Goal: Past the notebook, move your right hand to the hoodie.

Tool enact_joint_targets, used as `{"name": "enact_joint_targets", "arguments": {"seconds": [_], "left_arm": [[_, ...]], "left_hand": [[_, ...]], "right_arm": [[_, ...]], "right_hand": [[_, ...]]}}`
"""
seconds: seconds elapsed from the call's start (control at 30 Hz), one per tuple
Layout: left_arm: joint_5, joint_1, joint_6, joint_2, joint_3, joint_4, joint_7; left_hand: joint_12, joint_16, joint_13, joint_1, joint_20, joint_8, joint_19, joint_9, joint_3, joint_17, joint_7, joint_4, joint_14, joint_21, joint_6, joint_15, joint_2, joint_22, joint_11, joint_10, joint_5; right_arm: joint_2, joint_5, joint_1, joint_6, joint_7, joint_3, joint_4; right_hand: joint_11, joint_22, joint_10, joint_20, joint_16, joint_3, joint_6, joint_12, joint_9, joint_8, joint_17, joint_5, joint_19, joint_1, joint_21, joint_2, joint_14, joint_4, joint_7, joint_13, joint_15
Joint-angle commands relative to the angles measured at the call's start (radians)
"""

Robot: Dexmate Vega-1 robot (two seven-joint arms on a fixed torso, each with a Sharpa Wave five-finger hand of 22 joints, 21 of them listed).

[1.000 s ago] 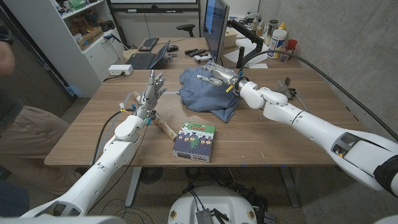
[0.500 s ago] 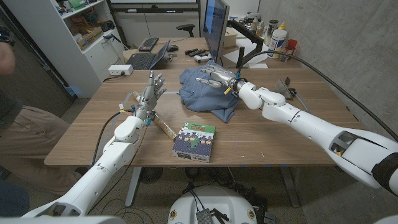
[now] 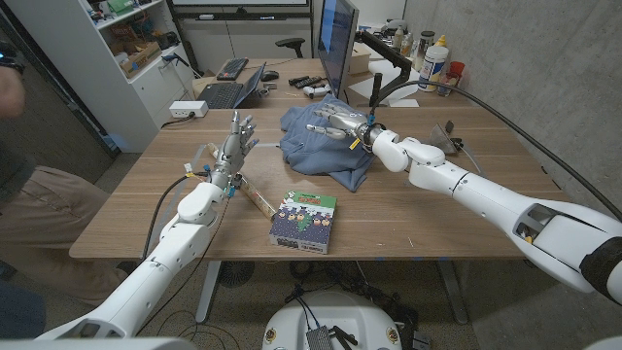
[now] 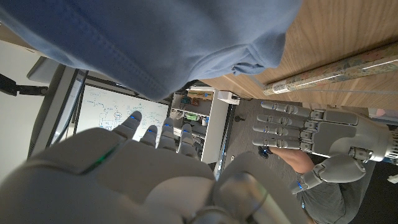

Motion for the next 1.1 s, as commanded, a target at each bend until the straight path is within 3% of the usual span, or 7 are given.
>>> {"name": "enact_joint_targets", "arguments": {"seconds": [0.03,1.1], "left_arm": [[-0.002,0.012,-0.002,0.006,0.0,-0.016,0.012],[-0.002,0.018,0.011,0.008,0.01,-0.015,0.017]], "left_hand": [[0.003,0.003,0.005,0.012,0.0,0.002,0.0,0.003,-0.005,0.002,0.0,0.001,-0.007,0.003,-0.003,0.006,-0.001,0.005,0.007,0.007,-0.003],[0.003,0.004,0.005,0.012,0.0,0.003,0.001,0.003,-0.006,0.002,-0.001,0.002,-0.006,0.004,-0.003,0.007,-0.001,0.005,0.006,0.008,-0.004]], "right_arm": [[-0.006,-0.006,0.001,-0.002,0.006,-0.006,0.002],[-0.014,-0.012,0.002,-0.006,0.027,-0.014,0.009]], "right_hand": [[0.002,0.001,-0.001,-0.003,0.002,-0.002,0.006,0.0,0.004,0.006,0.003,0.001,-0.003,-0.01,0.008,0.041,-0.014,0.008,-0.009,0.003,-0.009],[0.0,0.001,0.001,-0.007,0.003,-0.001,0.006,0.002,0.004,0.006,0.003,0.001,-0.002,-0.012,0.009,0.042,-0.014,0.011,-0.009,0.003,-0.009]]}}
